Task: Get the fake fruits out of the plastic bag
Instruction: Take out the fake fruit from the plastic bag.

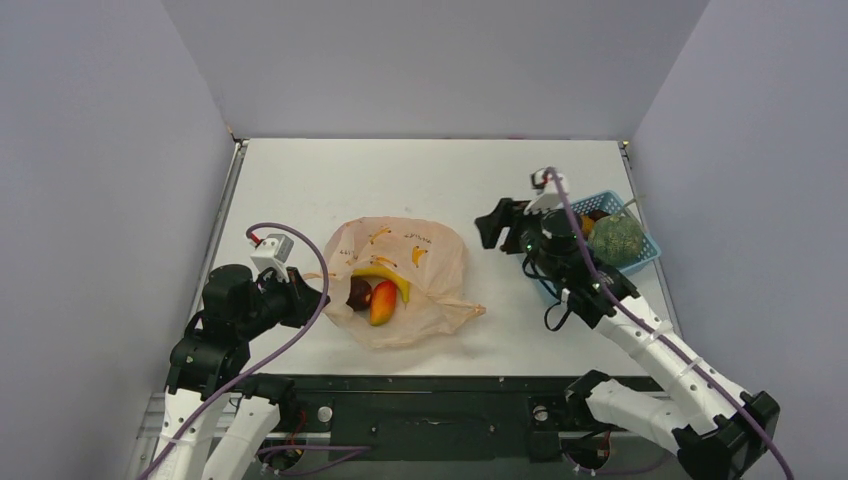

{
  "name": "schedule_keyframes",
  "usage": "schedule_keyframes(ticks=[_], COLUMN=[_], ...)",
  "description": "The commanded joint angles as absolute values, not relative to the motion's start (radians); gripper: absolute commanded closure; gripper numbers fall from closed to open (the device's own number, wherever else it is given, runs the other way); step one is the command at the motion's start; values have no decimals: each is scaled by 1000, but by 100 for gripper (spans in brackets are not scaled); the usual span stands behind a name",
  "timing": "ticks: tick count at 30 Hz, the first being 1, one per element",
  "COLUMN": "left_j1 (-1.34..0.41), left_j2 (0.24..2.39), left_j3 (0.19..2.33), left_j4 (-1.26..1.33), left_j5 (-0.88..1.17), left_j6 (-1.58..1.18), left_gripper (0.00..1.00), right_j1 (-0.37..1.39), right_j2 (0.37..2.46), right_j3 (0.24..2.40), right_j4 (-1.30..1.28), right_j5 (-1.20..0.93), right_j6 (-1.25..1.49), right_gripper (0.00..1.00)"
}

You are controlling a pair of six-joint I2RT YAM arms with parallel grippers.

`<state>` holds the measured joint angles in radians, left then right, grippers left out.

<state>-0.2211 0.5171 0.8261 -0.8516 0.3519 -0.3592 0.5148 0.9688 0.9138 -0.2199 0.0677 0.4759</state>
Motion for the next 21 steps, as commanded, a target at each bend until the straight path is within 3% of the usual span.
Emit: schedule_keyframes(ticks=[1, 4, 12, 21], left_j1=[-222, -222, -222, -222], left_j2=[515, 518, 526, 526], left_j3=[830, 831, 831, 831], left_j4=[-801, -801, -803, -804], left_j5=[354, 353, 345, 342], left_j6=[-354, -355, -358, -359], left_gripper=[100, 100, 100, 100], right_j1=[793, 971, 1179, 1221], right_j2=[987, 1043, 1303, 1595], right_j3=[946, 984, 959, 1076], right_j4=[-141, -163, 35, 4], right_j5=[-7, 39, 83, 295], right_j6=[334, 280, 404, 478], right_gripper=[37, 39, 47, 50])
